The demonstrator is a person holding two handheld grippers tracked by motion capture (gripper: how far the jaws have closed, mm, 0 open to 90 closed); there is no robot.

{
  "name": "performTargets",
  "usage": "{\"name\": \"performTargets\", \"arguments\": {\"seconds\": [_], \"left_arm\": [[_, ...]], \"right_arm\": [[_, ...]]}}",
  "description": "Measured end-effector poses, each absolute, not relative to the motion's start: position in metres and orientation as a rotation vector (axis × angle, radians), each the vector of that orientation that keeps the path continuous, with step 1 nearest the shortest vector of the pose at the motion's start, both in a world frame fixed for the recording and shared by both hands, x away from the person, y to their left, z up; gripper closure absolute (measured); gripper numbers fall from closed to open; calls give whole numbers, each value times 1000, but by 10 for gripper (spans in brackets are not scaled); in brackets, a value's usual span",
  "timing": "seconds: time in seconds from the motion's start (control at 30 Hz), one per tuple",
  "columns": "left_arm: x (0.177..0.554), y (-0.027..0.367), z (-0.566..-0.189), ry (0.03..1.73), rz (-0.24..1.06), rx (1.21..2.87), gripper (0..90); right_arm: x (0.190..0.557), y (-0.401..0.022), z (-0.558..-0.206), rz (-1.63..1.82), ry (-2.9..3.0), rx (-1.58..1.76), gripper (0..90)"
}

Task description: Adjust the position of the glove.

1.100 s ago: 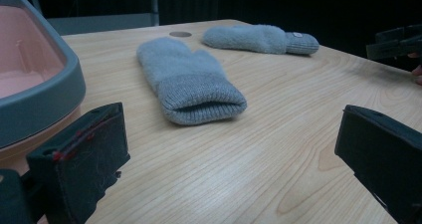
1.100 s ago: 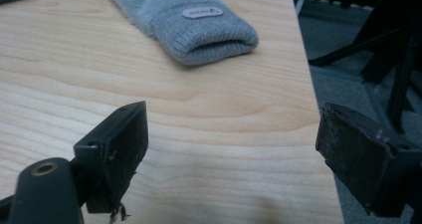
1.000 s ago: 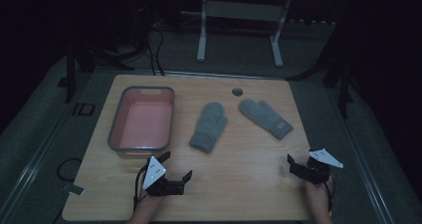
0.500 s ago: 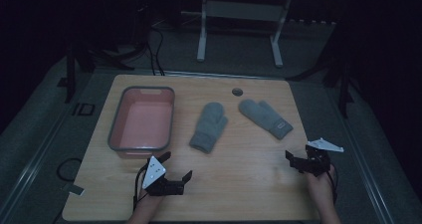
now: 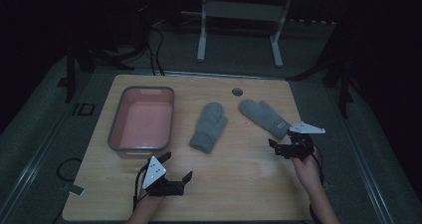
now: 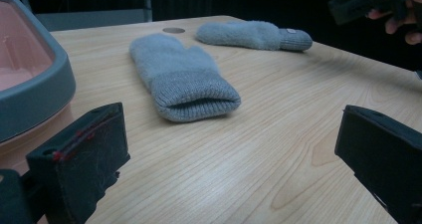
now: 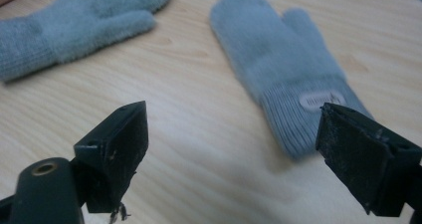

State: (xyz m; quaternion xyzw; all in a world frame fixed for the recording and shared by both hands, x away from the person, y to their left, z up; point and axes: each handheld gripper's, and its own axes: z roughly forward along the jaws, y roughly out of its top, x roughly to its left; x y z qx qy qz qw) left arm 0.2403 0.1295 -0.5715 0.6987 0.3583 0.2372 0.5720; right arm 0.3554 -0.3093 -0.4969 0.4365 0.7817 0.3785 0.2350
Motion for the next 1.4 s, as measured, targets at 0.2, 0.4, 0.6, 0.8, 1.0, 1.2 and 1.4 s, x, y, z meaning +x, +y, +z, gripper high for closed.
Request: {"name": "performTargets", "arguments": {"seconds": [0.2, 0.4, 0.6, 0.8, 1.0, 1.2, 1.4], "left_arm": [[240, 129, -571, 837, 560, 1644, 6], [241, 129, -571, 839, 556, 1647, 6], [241, 129, -571, 837, 554, 1646, 6], [240, 129, -571, 835, 548, 1647, 6], [241, 129, -571, 832, 543, 1650, 6], [241, 129, -571, 831, 538, 1647, 6], [241, 130, -571, 829, 535, 1648, 6]], "right_arm": [[371, -286, -489, 1045, 2171, 1112, 134], [386, -263, -485, 1055, 2245, 1087, 136], [403, -236, -482, 1113, 2248, 1086, 133], [417, -208, -484, 1124, 2315, 968, 156], [433, -179, -490, 1112, 2401, 898, 158], [448, -154, -499, 1112, 2456, 869, 199], [460, -133, -511, 1088, 2520, 861, 216]]}}
